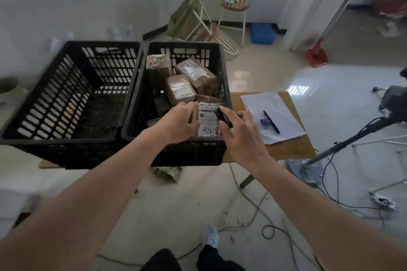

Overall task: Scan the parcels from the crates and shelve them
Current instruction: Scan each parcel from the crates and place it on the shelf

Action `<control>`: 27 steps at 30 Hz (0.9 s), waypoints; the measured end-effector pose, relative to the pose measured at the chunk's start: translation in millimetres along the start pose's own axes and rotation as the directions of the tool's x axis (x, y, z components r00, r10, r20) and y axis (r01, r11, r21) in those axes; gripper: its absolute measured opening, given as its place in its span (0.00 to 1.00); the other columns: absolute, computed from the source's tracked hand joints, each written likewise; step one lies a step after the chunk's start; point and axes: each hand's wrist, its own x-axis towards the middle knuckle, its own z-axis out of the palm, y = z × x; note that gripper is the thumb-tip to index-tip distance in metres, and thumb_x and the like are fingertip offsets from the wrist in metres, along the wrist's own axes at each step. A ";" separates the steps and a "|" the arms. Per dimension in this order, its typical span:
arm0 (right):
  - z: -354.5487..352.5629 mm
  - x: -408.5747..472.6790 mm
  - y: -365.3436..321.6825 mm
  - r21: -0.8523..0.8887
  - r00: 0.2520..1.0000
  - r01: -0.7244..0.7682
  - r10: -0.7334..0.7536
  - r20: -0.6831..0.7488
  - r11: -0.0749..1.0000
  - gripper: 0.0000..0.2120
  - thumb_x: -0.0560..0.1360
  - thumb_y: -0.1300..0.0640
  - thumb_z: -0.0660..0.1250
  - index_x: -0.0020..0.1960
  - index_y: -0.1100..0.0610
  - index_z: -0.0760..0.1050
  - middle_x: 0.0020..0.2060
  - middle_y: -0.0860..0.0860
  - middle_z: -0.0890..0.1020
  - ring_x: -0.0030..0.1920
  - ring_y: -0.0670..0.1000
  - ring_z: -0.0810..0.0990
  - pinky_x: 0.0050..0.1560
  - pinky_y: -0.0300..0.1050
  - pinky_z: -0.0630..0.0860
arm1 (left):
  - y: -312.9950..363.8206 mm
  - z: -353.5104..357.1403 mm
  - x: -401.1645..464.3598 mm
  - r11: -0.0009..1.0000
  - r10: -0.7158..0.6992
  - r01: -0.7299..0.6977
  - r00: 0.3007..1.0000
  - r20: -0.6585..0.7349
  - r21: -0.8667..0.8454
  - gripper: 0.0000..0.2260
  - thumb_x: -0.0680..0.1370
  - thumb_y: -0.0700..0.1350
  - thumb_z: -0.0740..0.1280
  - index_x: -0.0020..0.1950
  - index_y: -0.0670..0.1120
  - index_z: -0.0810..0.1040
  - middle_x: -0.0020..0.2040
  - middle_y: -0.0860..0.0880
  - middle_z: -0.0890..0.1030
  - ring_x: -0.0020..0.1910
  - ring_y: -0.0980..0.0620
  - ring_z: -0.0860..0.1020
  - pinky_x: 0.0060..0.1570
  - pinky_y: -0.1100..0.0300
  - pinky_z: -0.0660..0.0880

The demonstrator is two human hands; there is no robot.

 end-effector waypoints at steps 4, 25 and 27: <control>1.3 26.8 19.5 0.018 1.000 0.011 -0.012 0.027 1.000 0.23 0.87 0.43 0.58 0.81 0.45 0.66 0.65 0.56 0.74 0.60 0.59 0.77 0.59 0.60 0.82 | 4.6 17.1 27.6 0.992 -0.118 0.120 0.992 0.044 -0.034 0.29 0.82 0.48 0.71 0.81 0.51 0.65 0.71 0.45 0.73 0.72 0.45 0.73 0.72 0.50 0.71; 8.2 63.7 44.4 0.120 0.997 -0.070 0.066 0.035 0.990 0.23 0.87 0.45 0.60 0.81 0.44 0.66 0.63 0.54 0.73 0.60 0.53 0.76 0.59 0.50 0.83 | -26.8 59.1 91.2 0.732 -0.293 0.447 0.888 0.354 -0.515 0.62 0.73 0.41 0.81 0.84 0.61 0.33 0.74 0.45 0.74 0.63 0.50 0.78 0.65 0.50 0.76; 6.7 63.6 44.7 0.157 0.995 -0.089 0.083 0.046 0.984 0.23 0.87 0.44 0.59 0.81 0.43 0.66 0.62 0.54 0.73 0.60 0.52 0.76 0.56 0.45 0.82 | -38.2 60.6 95.9 0.718 -0.308 0.442 0.894 0.324 -0.538 0.65 0.64 0.49 0.86 0.80 0.73 0.39 0.74 0.46 0.74 0.68 0.45 0.78 0.70 0.40 0.75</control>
